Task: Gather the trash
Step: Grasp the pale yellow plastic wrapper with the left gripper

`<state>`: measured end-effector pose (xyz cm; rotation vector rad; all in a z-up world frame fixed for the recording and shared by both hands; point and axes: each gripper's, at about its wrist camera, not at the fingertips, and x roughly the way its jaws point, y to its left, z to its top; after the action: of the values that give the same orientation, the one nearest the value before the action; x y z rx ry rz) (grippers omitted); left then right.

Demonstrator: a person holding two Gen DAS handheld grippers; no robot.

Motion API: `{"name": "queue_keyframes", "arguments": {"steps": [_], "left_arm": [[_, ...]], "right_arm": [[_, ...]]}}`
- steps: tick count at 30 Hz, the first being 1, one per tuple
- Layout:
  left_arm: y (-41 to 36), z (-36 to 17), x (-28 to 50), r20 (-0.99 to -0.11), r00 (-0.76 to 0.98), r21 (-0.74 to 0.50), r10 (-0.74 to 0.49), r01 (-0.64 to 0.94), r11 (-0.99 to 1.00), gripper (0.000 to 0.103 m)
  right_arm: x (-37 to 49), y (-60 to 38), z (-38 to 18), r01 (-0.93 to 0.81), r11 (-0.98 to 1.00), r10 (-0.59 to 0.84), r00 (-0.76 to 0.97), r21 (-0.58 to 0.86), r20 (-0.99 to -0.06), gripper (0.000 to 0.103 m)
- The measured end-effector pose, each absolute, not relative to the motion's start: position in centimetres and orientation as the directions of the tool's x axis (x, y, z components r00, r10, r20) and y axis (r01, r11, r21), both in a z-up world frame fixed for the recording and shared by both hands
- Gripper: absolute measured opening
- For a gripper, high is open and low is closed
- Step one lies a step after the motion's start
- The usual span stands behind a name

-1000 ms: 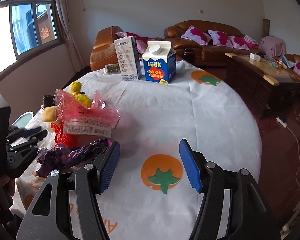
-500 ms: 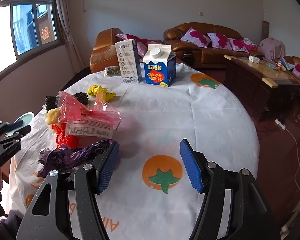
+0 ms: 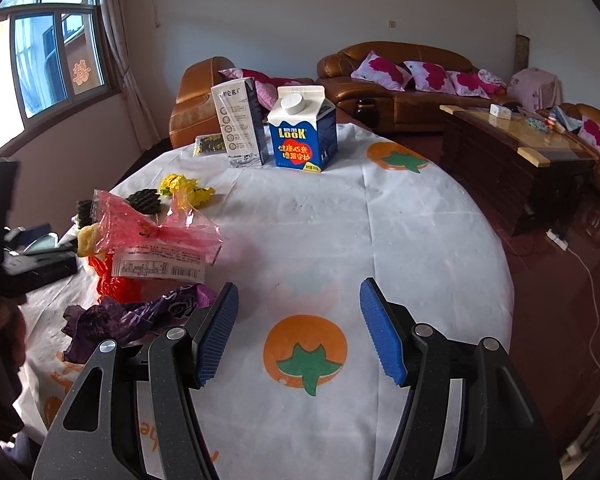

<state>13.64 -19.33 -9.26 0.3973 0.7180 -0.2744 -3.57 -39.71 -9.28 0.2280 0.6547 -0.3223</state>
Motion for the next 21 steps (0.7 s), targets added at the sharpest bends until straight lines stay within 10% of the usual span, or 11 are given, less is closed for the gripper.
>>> {"name": "queue_keyframes", "arguments": {"steps": [13, 18, 21], "left_arm": [[-18.4, -9.5, 13.5, -0.735, 0.641, 0.155, -0.221, 0.476, 0.866, 0.06], [-19.3, -10.3, 13.4, -0.767, 0.577, 0.089, -0.281, 0.529, 0.844, 0.018], [-18.9, -10.2, 12.9, -0.773, 0.561, 0.085, -0.295, 0.552, 0.829, 0.01]], "right_arm": [[-1.9, -37.6, -8.1, 0.315, 0.943, -0.186, 0.769, 0.11, -0.612, 0.063], [-1.9, -37.4, -8.0, 0.315, 0.943, -0.187, 0.771, 0.109, -0.609, 0.063], [-2.1, -37.8, -8.1, 0.323, 0.938, -0.186, 0.772, 0.123, -0.608, 0.063]]}}
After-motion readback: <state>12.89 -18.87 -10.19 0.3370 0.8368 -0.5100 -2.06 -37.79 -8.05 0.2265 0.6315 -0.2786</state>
